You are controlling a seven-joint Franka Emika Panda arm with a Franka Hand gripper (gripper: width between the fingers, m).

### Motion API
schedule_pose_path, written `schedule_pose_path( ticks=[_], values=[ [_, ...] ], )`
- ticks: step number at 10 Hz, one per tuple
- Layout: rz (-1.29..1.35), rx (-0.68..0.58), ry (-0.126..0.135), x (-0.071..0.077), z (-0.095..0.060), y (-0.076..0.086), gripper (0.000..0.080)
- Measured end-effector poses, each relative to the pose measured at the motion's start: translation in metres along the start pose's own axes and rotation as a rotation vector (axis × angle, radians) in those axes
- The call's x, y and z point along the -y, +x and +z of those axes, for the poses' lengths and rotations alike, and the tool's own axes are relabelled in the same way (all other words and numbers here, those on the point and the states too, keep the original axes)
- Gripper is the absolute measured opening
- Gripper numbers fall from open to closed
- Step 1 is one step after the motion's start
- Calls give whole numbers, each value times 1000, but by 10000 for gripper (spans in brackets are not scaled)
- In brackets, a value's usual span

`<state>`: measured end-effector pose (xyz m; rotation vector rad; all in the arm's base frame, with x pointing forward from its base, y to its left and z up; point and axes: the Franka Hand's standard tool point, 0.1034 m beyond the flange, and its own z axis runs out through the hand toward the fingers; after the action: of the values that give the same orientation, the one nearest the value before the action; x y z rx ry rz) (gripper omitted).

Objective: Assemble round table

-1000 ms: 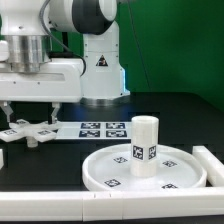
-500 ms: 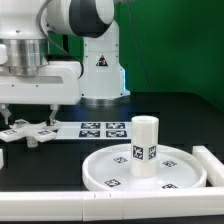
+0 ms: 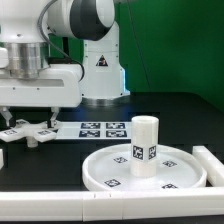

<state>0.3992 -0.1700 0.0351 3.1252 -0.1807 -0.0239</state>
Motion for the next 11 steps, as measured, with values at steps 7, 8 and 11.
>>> schedule_pose_path(
  ticks=[7,8,11],
  values=[
    [0,17,-1,0,7,-5,649],
    [0,19,-1,0,8,-5,649],
    [-1,22,-1,0,9,-6,516]
  ],
)
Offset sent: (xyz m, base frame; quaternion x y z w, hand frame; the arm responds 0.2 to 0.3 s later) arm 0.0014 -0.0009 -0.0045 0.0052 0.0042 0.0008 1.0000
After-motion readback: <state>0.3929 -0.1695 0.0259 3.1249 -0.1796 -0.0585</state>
